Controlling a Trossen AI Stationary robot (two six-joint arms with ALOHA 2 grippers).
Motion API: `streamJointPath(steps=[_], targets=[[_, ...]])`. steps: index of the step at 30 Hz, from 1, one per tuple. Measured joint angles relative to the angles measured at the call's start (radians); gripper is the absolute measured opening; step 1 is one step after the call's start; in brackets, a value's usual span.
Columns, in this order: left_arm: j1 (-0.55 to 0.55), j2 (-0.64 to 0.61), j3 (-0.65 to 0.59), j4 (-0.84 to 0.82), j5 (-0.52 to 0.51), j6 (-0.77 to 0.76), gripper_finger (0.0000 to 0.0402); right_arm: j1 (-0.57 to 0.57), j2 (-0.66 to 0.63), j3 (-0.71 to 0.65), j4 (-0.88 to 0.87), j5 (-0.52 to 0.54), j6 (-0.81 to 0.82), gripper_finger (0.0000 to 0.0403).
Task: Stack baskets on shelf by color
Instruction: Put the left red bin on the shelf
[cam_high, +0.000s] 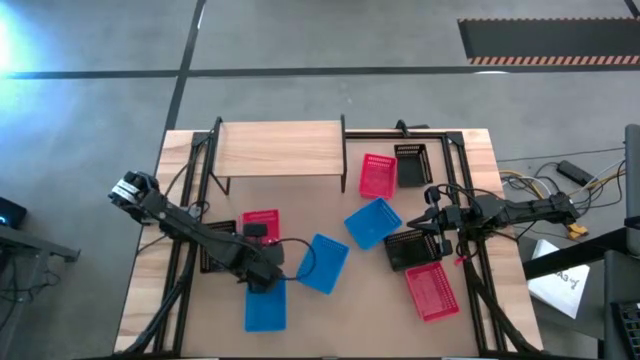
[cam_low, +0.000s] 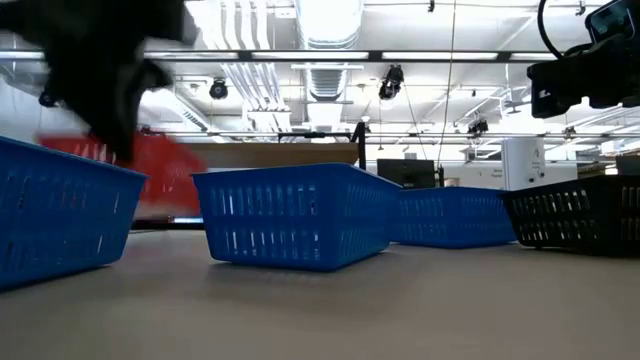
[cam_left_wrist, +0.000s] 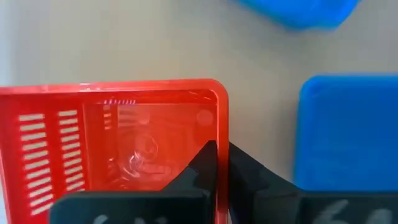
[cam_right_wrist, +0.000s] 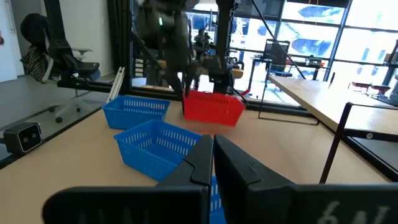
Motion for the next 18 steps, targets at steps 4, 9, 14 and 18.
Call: streamJointPath(steps=[4,9,14,18], targets=[[0.000,0.000,0.198,-0.118,-0.044,0.034,0.0001,0.000,0.000,0.000,0.000,0.000,0.000,0.0009],[0.048,-0.002,0.413,-0.186,-0.104,0.099,0.0000,0.000,0.000,0.000,0.000,0.000,0.000,0.0009],[0.176,-0.003,0.521,-0.313,-0.139,0.259,0.0000,0.000,0.000,0.000,0.000,0.000,0.000,0.0009],[0.333,-0.028,0.513,-0.376,-0.151,0.399,0.0000,0.000,0.000,0.000,0.000,0.000,0.000,0.0009]])
